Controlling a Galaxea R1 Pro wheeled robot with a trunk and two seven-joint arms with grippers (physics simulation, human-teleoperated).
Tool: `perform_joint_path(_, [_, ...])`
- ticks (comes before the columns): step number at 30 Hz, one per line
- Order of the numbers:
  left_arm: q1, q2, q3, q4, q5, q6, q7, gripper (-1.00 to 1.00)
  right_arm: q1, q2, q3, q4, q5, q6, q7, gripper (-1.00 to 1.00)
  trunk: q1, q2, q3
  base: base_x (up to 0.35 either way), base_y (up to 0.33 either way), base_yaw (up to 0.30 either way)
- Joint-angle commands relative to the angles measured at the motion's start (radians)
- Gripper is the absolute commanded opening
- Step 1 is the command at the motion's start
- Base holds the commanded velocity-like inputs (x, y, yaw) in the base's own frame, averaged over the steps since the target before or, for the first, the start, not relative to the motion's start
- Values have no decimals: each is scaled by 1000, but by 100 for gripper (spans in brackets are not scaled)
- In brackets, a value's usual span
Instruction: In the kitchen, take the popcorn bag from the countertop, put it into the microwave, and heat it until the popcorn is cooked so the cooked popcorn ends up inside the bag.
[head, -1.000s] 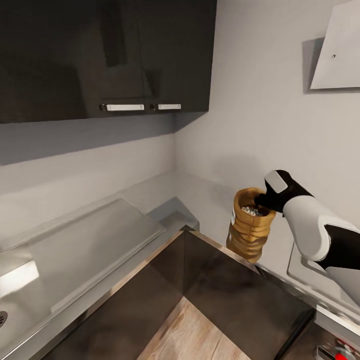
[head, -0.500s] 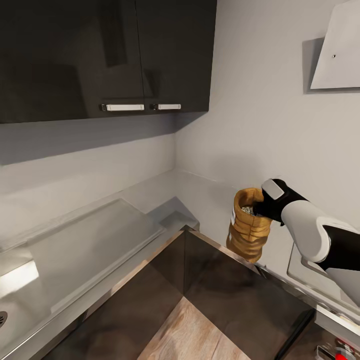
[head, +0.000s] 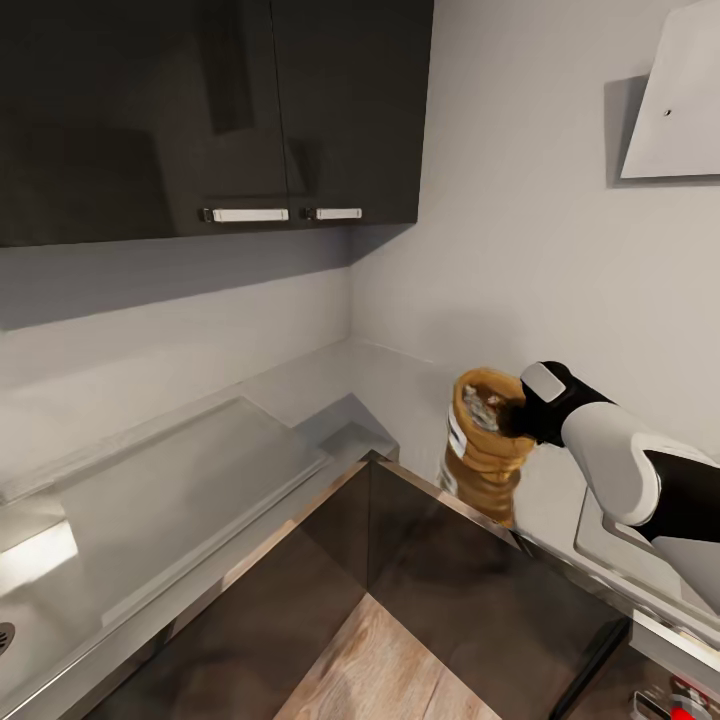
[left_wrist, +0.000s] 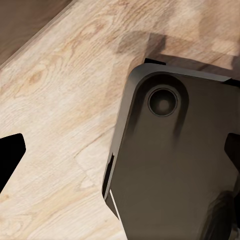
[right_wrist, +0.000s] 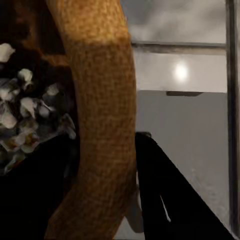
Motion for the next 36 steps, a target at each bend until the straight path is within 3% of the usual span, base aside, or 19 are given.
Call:
perform_joint_path(1, [0,0,0,-2,1,-1,2,100,0,0,-20,-1,-24,0,-6,-100,0,-1,-1,0,0,0])
perform_joint_path(16, [0,1,-1,-2,1,-3,2,100,0,1,-24,-15,-24,21,-2,-100,0,-1,-1,0,0,0])
perform_joint_path(24, [0,1,0,-2,1,-4,2,100,0,2,-24,-24,-24,73,-2,-100,0,-1,-1,0,0,0])
perform_joint_path(36, [0,1,0,-2,0,-4,2,100,0,3,-24,-135,-22,171,-10,-100,0,-1,-1,0,0,0])
